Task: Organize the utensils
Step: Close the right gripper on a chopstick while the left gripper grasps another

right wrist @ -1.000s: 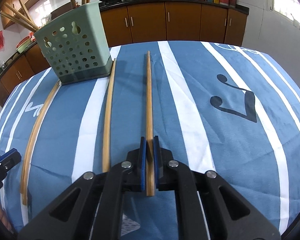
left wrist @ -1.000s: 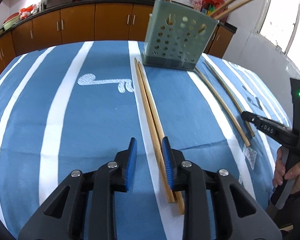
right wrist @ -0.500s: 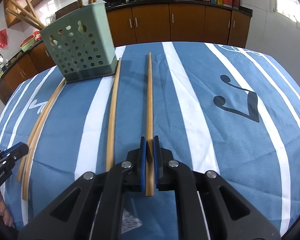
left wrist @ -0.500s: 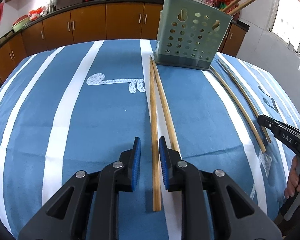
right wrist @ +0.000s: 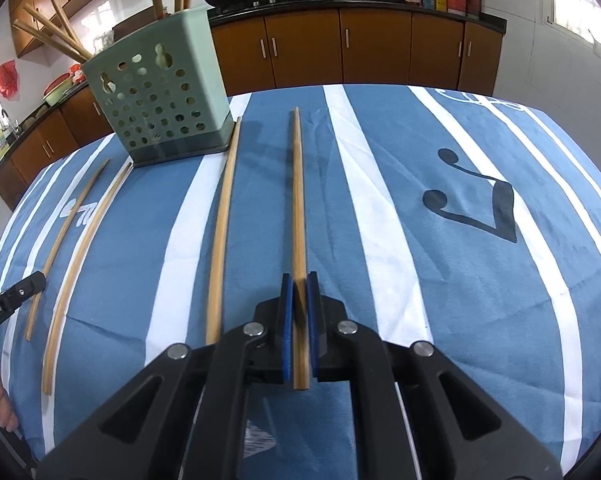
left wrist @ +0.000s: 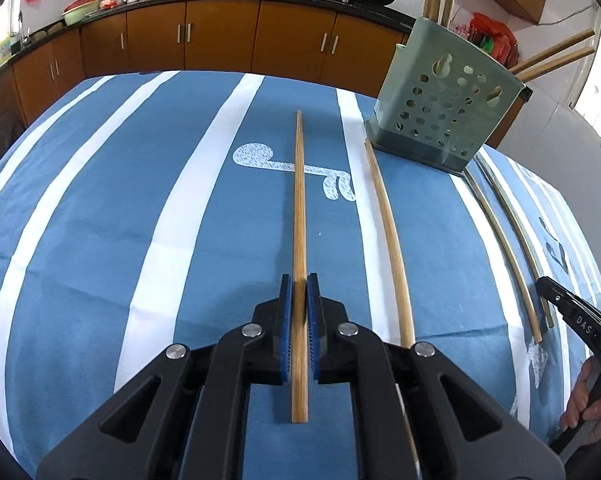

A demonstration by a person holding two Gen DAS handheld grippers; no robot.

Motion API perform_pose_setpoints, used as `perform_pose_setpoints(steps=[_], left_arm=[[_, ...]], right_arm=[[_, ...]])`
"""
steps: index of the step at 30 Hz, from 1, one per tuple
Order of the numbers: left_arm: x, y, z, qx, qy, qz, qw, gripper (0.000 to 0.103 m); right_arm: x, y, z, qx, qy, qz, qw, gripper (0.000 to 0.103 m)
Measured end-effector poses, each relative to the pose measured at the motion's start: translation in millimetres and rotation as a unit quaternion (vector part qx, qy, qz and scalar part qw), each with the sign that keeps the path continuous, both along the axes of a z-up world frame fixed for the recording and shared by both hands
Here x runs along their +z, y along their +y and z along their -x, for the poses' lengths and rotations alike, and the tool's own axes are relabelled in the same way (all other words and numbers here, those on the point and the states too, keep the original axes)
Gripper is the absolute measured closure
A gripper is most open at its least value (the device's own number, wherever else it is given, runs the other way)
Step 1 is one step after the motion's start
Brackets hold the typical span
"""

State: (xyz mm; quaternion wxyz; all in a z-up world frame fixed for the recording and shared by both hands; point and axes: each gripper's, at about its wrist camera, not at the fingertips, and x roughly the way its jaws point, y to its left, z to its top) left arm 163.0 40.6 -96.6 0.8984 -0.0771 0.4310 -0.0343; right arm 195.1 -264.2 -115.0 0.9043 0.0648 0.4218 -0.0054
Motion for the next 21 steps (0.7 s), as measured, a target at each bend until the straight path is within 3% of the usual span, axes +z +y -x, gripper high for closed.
perform_pose_setpoints(steps=[21], left_arm=[[-0.8, 1.0, 2.7, -0.002, -0.007, 0.007, 1.0000, 0.095]], right_arm=[[-0.6, -1.8, -0.4, -0.002, 0.001, -0.003, 1.000, 0.095]])
